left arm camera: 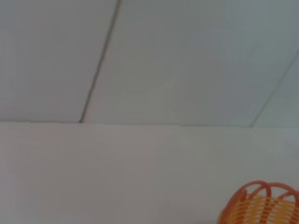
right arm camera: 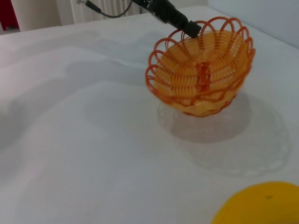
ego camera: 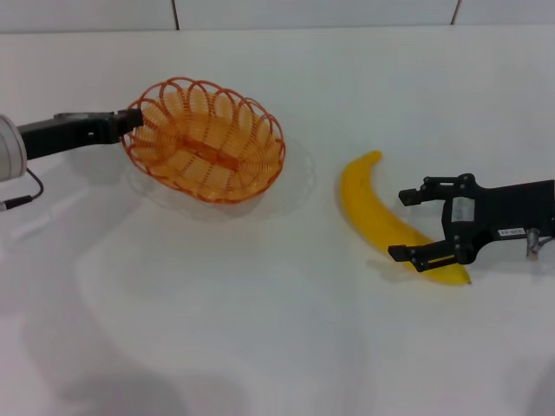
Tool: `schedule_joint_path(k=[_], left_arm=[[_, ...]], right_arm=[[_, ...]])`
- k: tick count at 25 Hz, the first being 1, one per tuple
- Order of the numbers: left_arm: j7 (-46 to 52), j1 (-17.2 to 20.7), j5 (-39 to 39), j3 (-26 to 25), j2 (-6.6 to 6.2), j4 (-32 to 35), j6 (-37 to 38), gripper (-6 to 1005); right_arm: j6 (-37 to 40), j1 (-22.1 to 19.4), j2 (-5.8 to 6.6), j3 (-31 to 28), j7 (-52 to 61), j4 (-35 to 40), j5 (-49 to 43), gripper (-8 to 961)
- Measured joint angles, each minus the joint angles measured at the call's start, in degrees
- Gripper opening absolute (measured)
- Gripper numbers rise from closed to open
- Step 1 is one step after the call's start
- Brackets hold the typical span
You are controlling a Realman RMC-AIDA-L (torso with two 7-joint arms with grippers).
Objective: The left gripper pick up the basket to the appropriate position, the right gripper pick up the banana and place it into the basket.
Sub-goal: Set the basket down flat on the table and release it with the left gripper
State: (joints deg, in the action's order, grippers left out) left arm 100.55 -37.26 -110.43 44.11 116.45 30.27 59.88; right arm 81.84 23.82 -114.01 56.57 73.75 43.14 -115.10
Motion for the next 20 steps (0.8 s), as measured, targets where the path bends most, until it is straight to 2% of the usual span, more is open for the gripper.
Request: schedule_joint_path(k=[10,20], left_arm=[[-0.7,-1.1,0.6,0.6,0.09,-5.8,-5.8,47],[-1.0,-1.3,1.4,0.4,0.49,-6.5,-7.5,46]], right_arm=[[0.0,0.4,0.09,0.2,0.8,-0.3,-0.1,878],[-0.2,0.5,-0.15,0.1,0.8,-0.5,-1.6,876]])
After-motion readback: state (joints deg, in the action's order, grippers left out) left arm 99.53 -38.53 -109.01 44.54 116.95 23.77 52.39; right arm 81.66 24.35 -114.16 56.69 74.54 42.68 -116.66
